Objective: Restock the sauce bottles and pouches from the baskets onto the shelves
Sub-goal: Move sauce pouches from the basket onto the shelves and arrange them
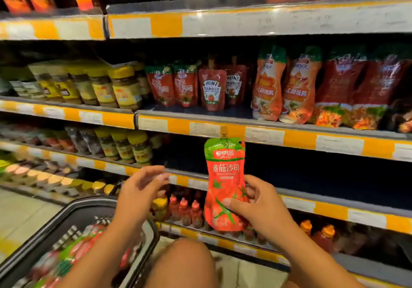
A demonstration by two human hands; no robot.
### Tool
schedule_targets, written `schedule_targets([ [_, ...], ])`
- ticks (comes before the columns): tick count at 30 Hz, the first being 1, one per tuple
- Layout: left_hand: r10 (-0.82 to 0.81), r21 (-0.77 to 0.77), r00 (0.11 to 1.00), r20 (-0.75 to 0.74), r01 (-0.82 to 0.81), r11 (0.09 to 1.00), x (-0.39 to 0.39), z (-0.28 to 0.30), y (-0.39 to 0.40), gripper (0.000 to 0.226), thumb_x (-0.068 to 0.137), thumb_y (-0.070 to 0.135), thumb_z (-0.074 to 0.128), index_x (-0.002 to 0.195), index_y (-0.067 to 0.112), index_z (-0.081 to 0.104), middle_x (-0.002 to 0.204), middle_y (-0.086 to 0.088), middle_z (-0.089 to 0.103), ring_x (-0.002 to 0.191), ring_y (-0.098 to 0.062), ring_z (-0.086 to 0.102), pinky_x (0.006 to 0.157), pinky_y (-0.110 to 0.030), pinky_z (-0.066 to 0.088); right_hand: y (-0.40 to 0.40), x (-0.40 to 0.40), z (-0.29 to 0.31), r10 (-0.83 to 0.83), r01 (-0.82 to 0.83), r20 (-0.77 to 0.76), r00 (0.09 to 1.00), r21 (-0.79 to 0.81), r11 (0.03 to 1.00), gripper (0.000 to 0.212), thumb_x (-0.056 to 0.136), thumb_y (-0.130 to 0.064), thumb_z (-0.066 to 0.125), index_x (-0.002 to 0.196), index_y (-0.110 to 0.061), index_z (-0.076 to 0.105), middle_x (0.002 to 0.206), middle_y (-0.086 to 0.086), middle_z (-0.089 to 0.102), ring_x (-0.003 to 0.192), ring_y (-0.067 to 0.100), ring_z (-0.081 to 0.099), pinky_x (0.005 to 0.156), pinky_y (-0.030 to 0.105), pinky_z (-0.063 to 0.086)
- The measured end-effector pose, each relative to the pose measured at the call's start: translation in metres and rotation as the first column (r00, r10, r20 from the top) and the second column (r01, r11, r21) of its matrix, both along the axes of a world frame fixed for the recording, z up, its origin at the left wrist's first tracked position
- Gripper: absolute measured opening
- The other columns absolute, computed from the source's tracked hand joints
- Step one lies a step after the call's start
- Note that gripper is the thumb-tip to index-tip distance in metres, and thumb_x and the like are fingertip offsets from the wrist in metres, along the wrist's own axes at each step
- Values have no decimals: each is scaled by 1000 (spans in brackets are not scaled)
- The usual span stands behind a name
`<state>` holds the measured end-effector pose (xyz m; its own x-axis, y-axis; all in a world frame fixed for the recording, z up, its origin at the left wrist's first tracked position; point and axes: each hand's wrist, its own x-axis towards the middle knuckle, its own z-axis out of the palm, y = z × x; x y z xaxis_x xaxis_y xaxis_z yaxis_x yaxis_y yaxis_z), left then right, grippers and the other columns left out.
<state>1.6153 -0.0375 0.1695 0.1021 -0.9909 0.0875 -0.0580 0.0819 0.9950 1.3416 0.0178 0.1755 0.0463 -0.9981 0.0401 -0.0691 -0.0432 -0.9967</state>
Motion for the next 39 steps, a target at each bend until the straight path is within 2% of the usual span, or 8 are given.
schedule_targets([
  [8,503,334,857,117,-510,792,166,-109,45,14,88,-12,66,93,0,67,90,-23,68,72,-28,63,53,-25,52,-21,100,-24,212,-216,47,976,110,970,38,82,-2,83,115,-15,69,104,1,80,96,21,77,80,32,63],
  [16,457,477,793,402,-608,635,206,-177,50,20,79,4,77,95,8,66,80,-14,71,72,-30,67,63,-34,50,-37,203,-53,356,-348,-22,934,159,924,28,85,-9,83,108,-21,75,103,-1,80,96,19,77,81,35,64],
  [22,162,507,742,650,-583,635,203,-183,8,63,81,30,79,132,4,52,132,-19,61,119,-37,61,90,-38,54,-42,236,-79,358,-349,-8,934,214,912,27,84,-6,82,108,-14,74,102,2,80,94,22,77,75,33,63],
  [24,156,520,732,663,-600,608,198,-189,2,78,80,33,81,142,8,40,142,-21,53,128,-39,55,99,-43,52,-44,237,-86,356,-346,-6,935,221,912,25,84,-7,83,107,-15,75,101,3,80,94,24,78,75,34,63],
  [28,241,523,716,655,-659,540,190,-192,-3,107,75,26,86,156,23,16,125,-16,62,111,-37,64,78,-38,52,-49,232,-93,335,-329,15,942,238,914,23,85,-12,83,106,-17,76,103,9,79,96,30,77,86,50,61],
  [32,334,481,702,630,-689,542,183,-187,-4,110,75,12,88,155,35,16,142,-19,49,111,-41,64,72,-39,48,-48,227,-93,308,-305,30,951,257,917,22,84,-13,85,104,-16,77,104,10,79,96,32,77,91,56,59],
  [37,490,408,754,438,-652,639,190,-189,3,115,71,-5,84,158,32,19,144,-16,52,79,-30,71,57,-37,55,-44,212,-76,272,-284,83,959,250,926,19,83,-15,84,99,-24,78,106,9,79,97,29,77,82,43,64],
  [39,574,371,757,312,-653,660,195,-185,9,110,69,-3,85,156,26,24,133,-15,62,82,-25,71,67,-42,60,-41,200,-65,267,-282,97,959,234,930,21,83,-19,85,99,-30,78,106,6,79,96,26,77,78,37,63],
])
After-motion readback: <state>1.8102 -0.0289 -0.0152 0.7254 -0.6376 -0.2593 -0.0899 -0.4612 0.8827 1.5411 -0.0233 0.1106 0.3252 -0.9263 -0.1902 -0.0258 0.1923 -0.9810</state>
